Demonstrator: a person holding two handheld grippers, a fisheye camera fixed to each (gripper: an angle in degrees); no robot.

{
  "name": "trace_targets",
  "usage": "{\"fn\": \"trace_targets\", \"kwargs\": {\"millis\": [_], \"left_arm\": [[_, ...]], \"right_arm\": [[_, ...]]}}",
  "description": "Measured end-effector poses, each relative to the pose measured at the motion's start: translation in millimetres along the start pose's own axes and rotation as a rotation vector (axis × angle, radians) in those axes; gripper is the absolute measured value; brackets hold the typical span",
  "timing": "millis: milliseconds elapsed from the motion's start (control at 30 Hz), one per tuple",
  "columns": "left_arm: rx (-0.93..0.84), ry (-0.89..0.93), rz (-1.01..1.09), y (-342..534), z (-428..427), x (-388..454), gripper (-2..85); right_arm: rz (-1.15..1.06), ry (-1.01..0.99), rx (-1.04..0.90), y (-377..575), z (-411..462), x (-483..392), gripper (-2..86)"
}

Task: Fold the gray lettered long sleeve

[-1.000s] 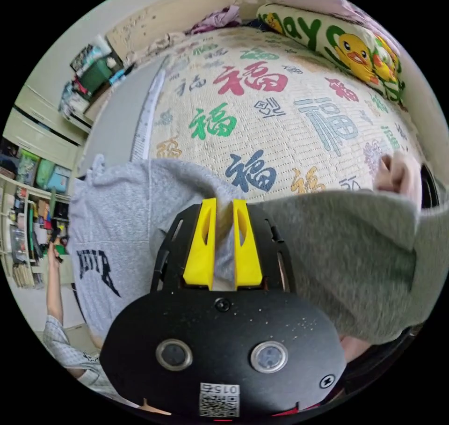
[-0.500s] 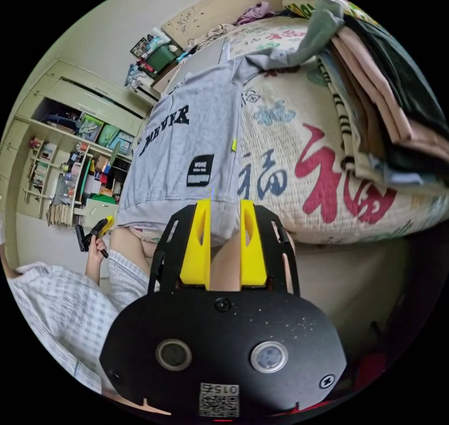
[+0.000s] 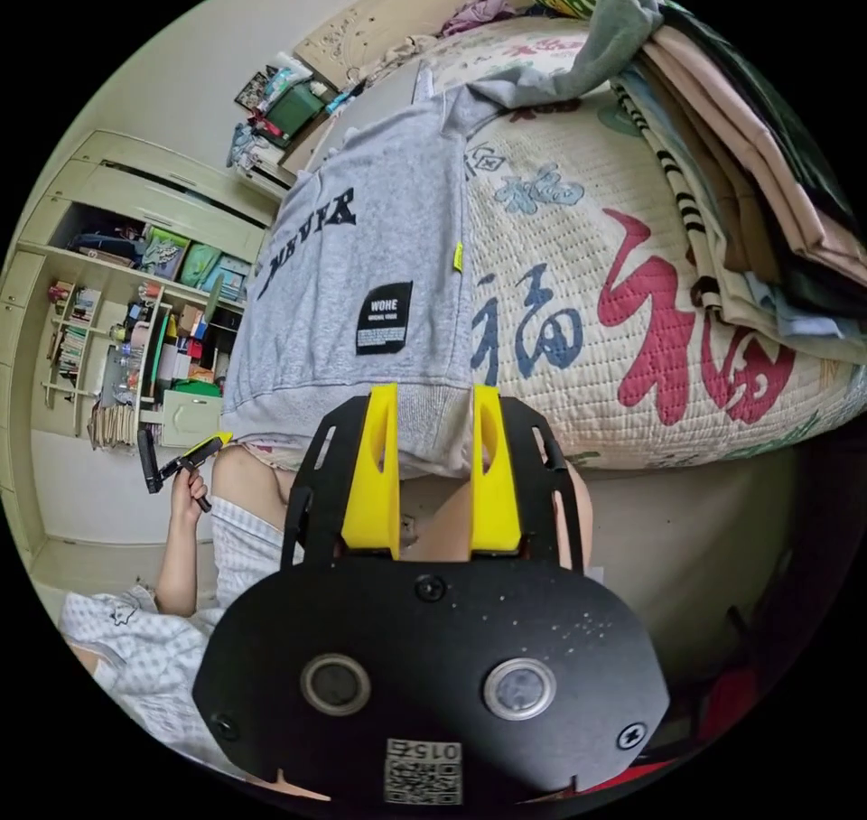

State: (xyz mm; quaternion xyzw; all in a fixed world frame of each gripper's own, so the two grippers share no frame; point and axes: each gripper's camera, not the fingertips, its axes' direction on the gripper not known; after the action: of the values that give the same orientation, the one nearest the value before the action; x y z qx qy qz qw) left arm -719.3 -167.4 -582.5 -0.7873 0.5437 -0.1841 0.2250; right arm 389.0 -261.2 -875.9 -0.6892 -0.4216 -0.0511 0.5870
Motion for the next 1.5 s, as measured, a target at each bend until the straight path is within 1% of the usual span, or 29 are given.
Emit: {"fn": "trace_targets", "kwargs": {"millis": [67,133,233,300,333,400,467,533,600,667,733,833,967,1033,1133,1200,1300,1433,1500], "left_arm": [[-0.019,-0.005,-0.019,-2,3,-2,10.9],[-0.029,0.038,-0.061,-4,5,-9,10.2],[-0.017,0.146,-0.143,-1,5,-28,8.7],[0.01,0.253,-0.206,6,5,-44,6.8],[0.016,0.274,-0.22,8,5,-48,6.3],[0.047,0.353,-0.262,15,5,-58,1.8],[0.074,0.366,-0.277,20,0,-59,0.7],[0.107,0.337,-0.268,25,-10,-56,0.1],[0.131,0.235,-0.256,31,-25,-52,-0.2],[0.121,0.187,-0.256,33,-28,-53,-0.3],[0.085,0.167,-0.266,32,-24,-56,-0.3],[0.003,0.071,-0.213,22,-8,-44,-0.2],[-0.098,-0.071,-0.108,2,6,-12,-0.1],[-0.12,-0.079,-0.103,-3,10,-6,0.0],[-0.144,-0.014,-0.147,-8,16,-9,0.0],[-0.158,0.037,-0.179,-12,20,-10,0.0],[-0.153,0.06,-0.194,-11,21,-6,0.1],[-0.149,-0.008,-0.153,-12,21,15,0.2],[-0.153,-0.075,-0.117,-13,22,33,0.3]], "right_arm": [[0.041,-0.009,-0.113,-5,28,2,11.9],[0.053,-0.019,-0.104,-5,30,1,11.5],[0.076,-0.056,-0.098,1,33,3,9.8],[0.086,-0.094,-0.097,4,35,4,8.1],[0.086,-0.111,-0.097,6,36,3,7.0],[0.079,-0.114,-0.094,8,37,-2,5.6],[0.047,-0.09,-0.086,11,37,-16,3.8],[0.024,-0.055,-0.079,12,36,-27,3.0],[0.011,0.004,-0.066,12,34,-38,2.4],[0.001,0.043,-0.072,11,34,-48,2.0],[0.007,0.053,-0.096,8,39,-53,1.8],[0.021,0.059,-0.135,0,46,-61,1.7],[-0.031,0.165,-0.185,-12,58,-93,1.7],[-0.055,0.211,-0.192,-15,62,-106,1.8],[-0.082,0.255,-0.198,-18,68,-124,2.3],[-0.087,0.265,-0.204,-21,71,-131,2.7],[-0.074,0.26,-0.2,-24,72,-138,3.3],[-0.064,0.278,-0.189,-27,76,-149,3.9],[-0.073,0.301,-0.189,-28,79,-155,4.0]]}}
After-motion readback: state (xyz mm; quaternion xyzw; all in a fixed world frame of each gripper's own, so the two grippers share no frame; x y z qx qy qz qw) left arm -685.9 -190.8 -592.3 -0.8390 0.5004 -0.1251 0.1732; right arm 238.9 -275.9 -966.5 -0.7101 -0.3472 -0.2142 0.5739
